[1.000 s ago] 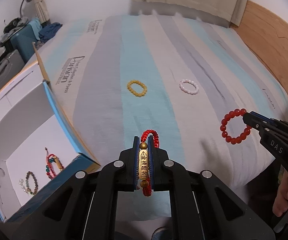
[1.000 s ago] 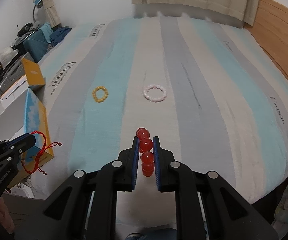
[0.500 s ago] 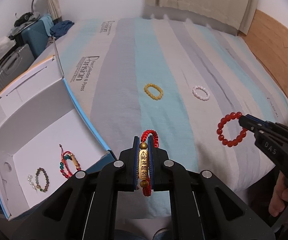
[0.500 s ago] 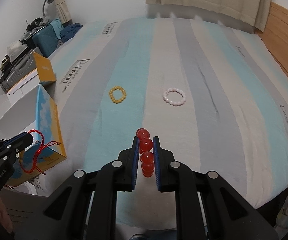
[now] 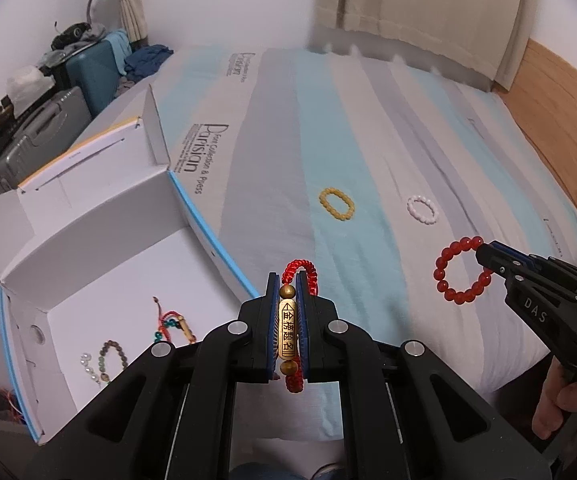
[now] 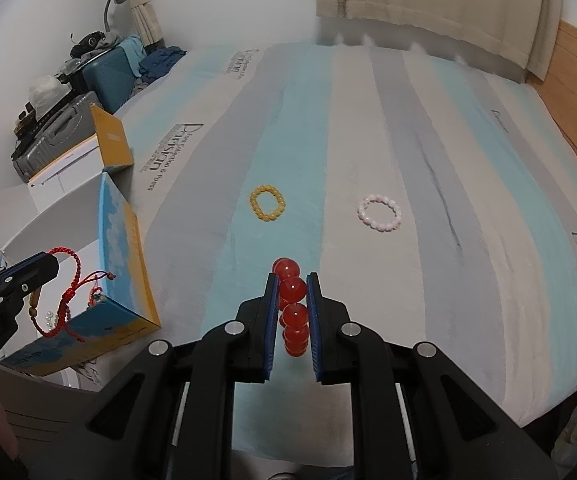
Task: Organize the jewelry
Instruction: 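Lift both held bracelets and carry them over the box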
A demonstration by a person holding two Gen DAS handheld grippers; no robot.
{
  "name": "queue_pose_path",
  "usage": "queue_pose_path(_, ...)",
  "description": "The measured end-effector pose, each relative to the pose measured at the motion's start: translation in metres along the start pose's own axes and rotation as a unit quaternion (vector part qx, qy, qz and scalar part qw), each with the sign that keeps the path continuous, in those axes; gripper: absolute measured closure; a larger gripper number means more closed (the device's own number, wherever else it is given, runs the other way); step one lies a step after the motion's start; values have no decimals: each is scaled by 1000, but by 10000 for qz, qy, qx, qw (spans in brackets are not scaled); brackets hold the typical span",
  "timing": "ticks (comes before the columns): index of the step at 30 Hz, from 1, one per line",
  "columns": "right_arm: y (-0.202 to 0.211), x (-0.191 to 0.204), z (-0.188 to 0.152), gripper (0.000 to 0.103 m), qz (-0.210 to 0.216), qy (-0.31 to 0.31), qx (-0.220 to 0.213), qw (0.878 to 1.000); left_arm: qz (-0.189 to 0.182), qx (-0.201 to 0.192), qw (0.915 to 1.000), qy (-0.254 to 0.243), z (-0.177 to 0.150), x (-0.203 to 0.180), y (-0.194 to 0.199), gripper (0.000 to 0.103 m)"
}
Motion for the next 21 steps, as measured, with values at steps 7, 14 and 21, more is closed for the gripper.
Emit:
queue_pose_path(7,9,18,5,90,59,114,-58,9999,91,-125,9998,84,2,15,18,96)
queue_pose_path(14,12,55,10,90,204,308,-110,9993,226,-114,9994,224,-5,43,27,96)
queue_pose_path(21,11,104,17,90,408,600,-129,9973,373,-31,9982,461,-18,82,27,96)
Point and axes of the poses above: each gripper's, at about its wrist camera, not at the fingertips, and y roughly against the way its jaws point, x to its left, z to its top, the point moved 6 cm from there along -y, roughly the way its jaws point, and after that the axes turned 4 degrees about x, right-handed, at the moved point
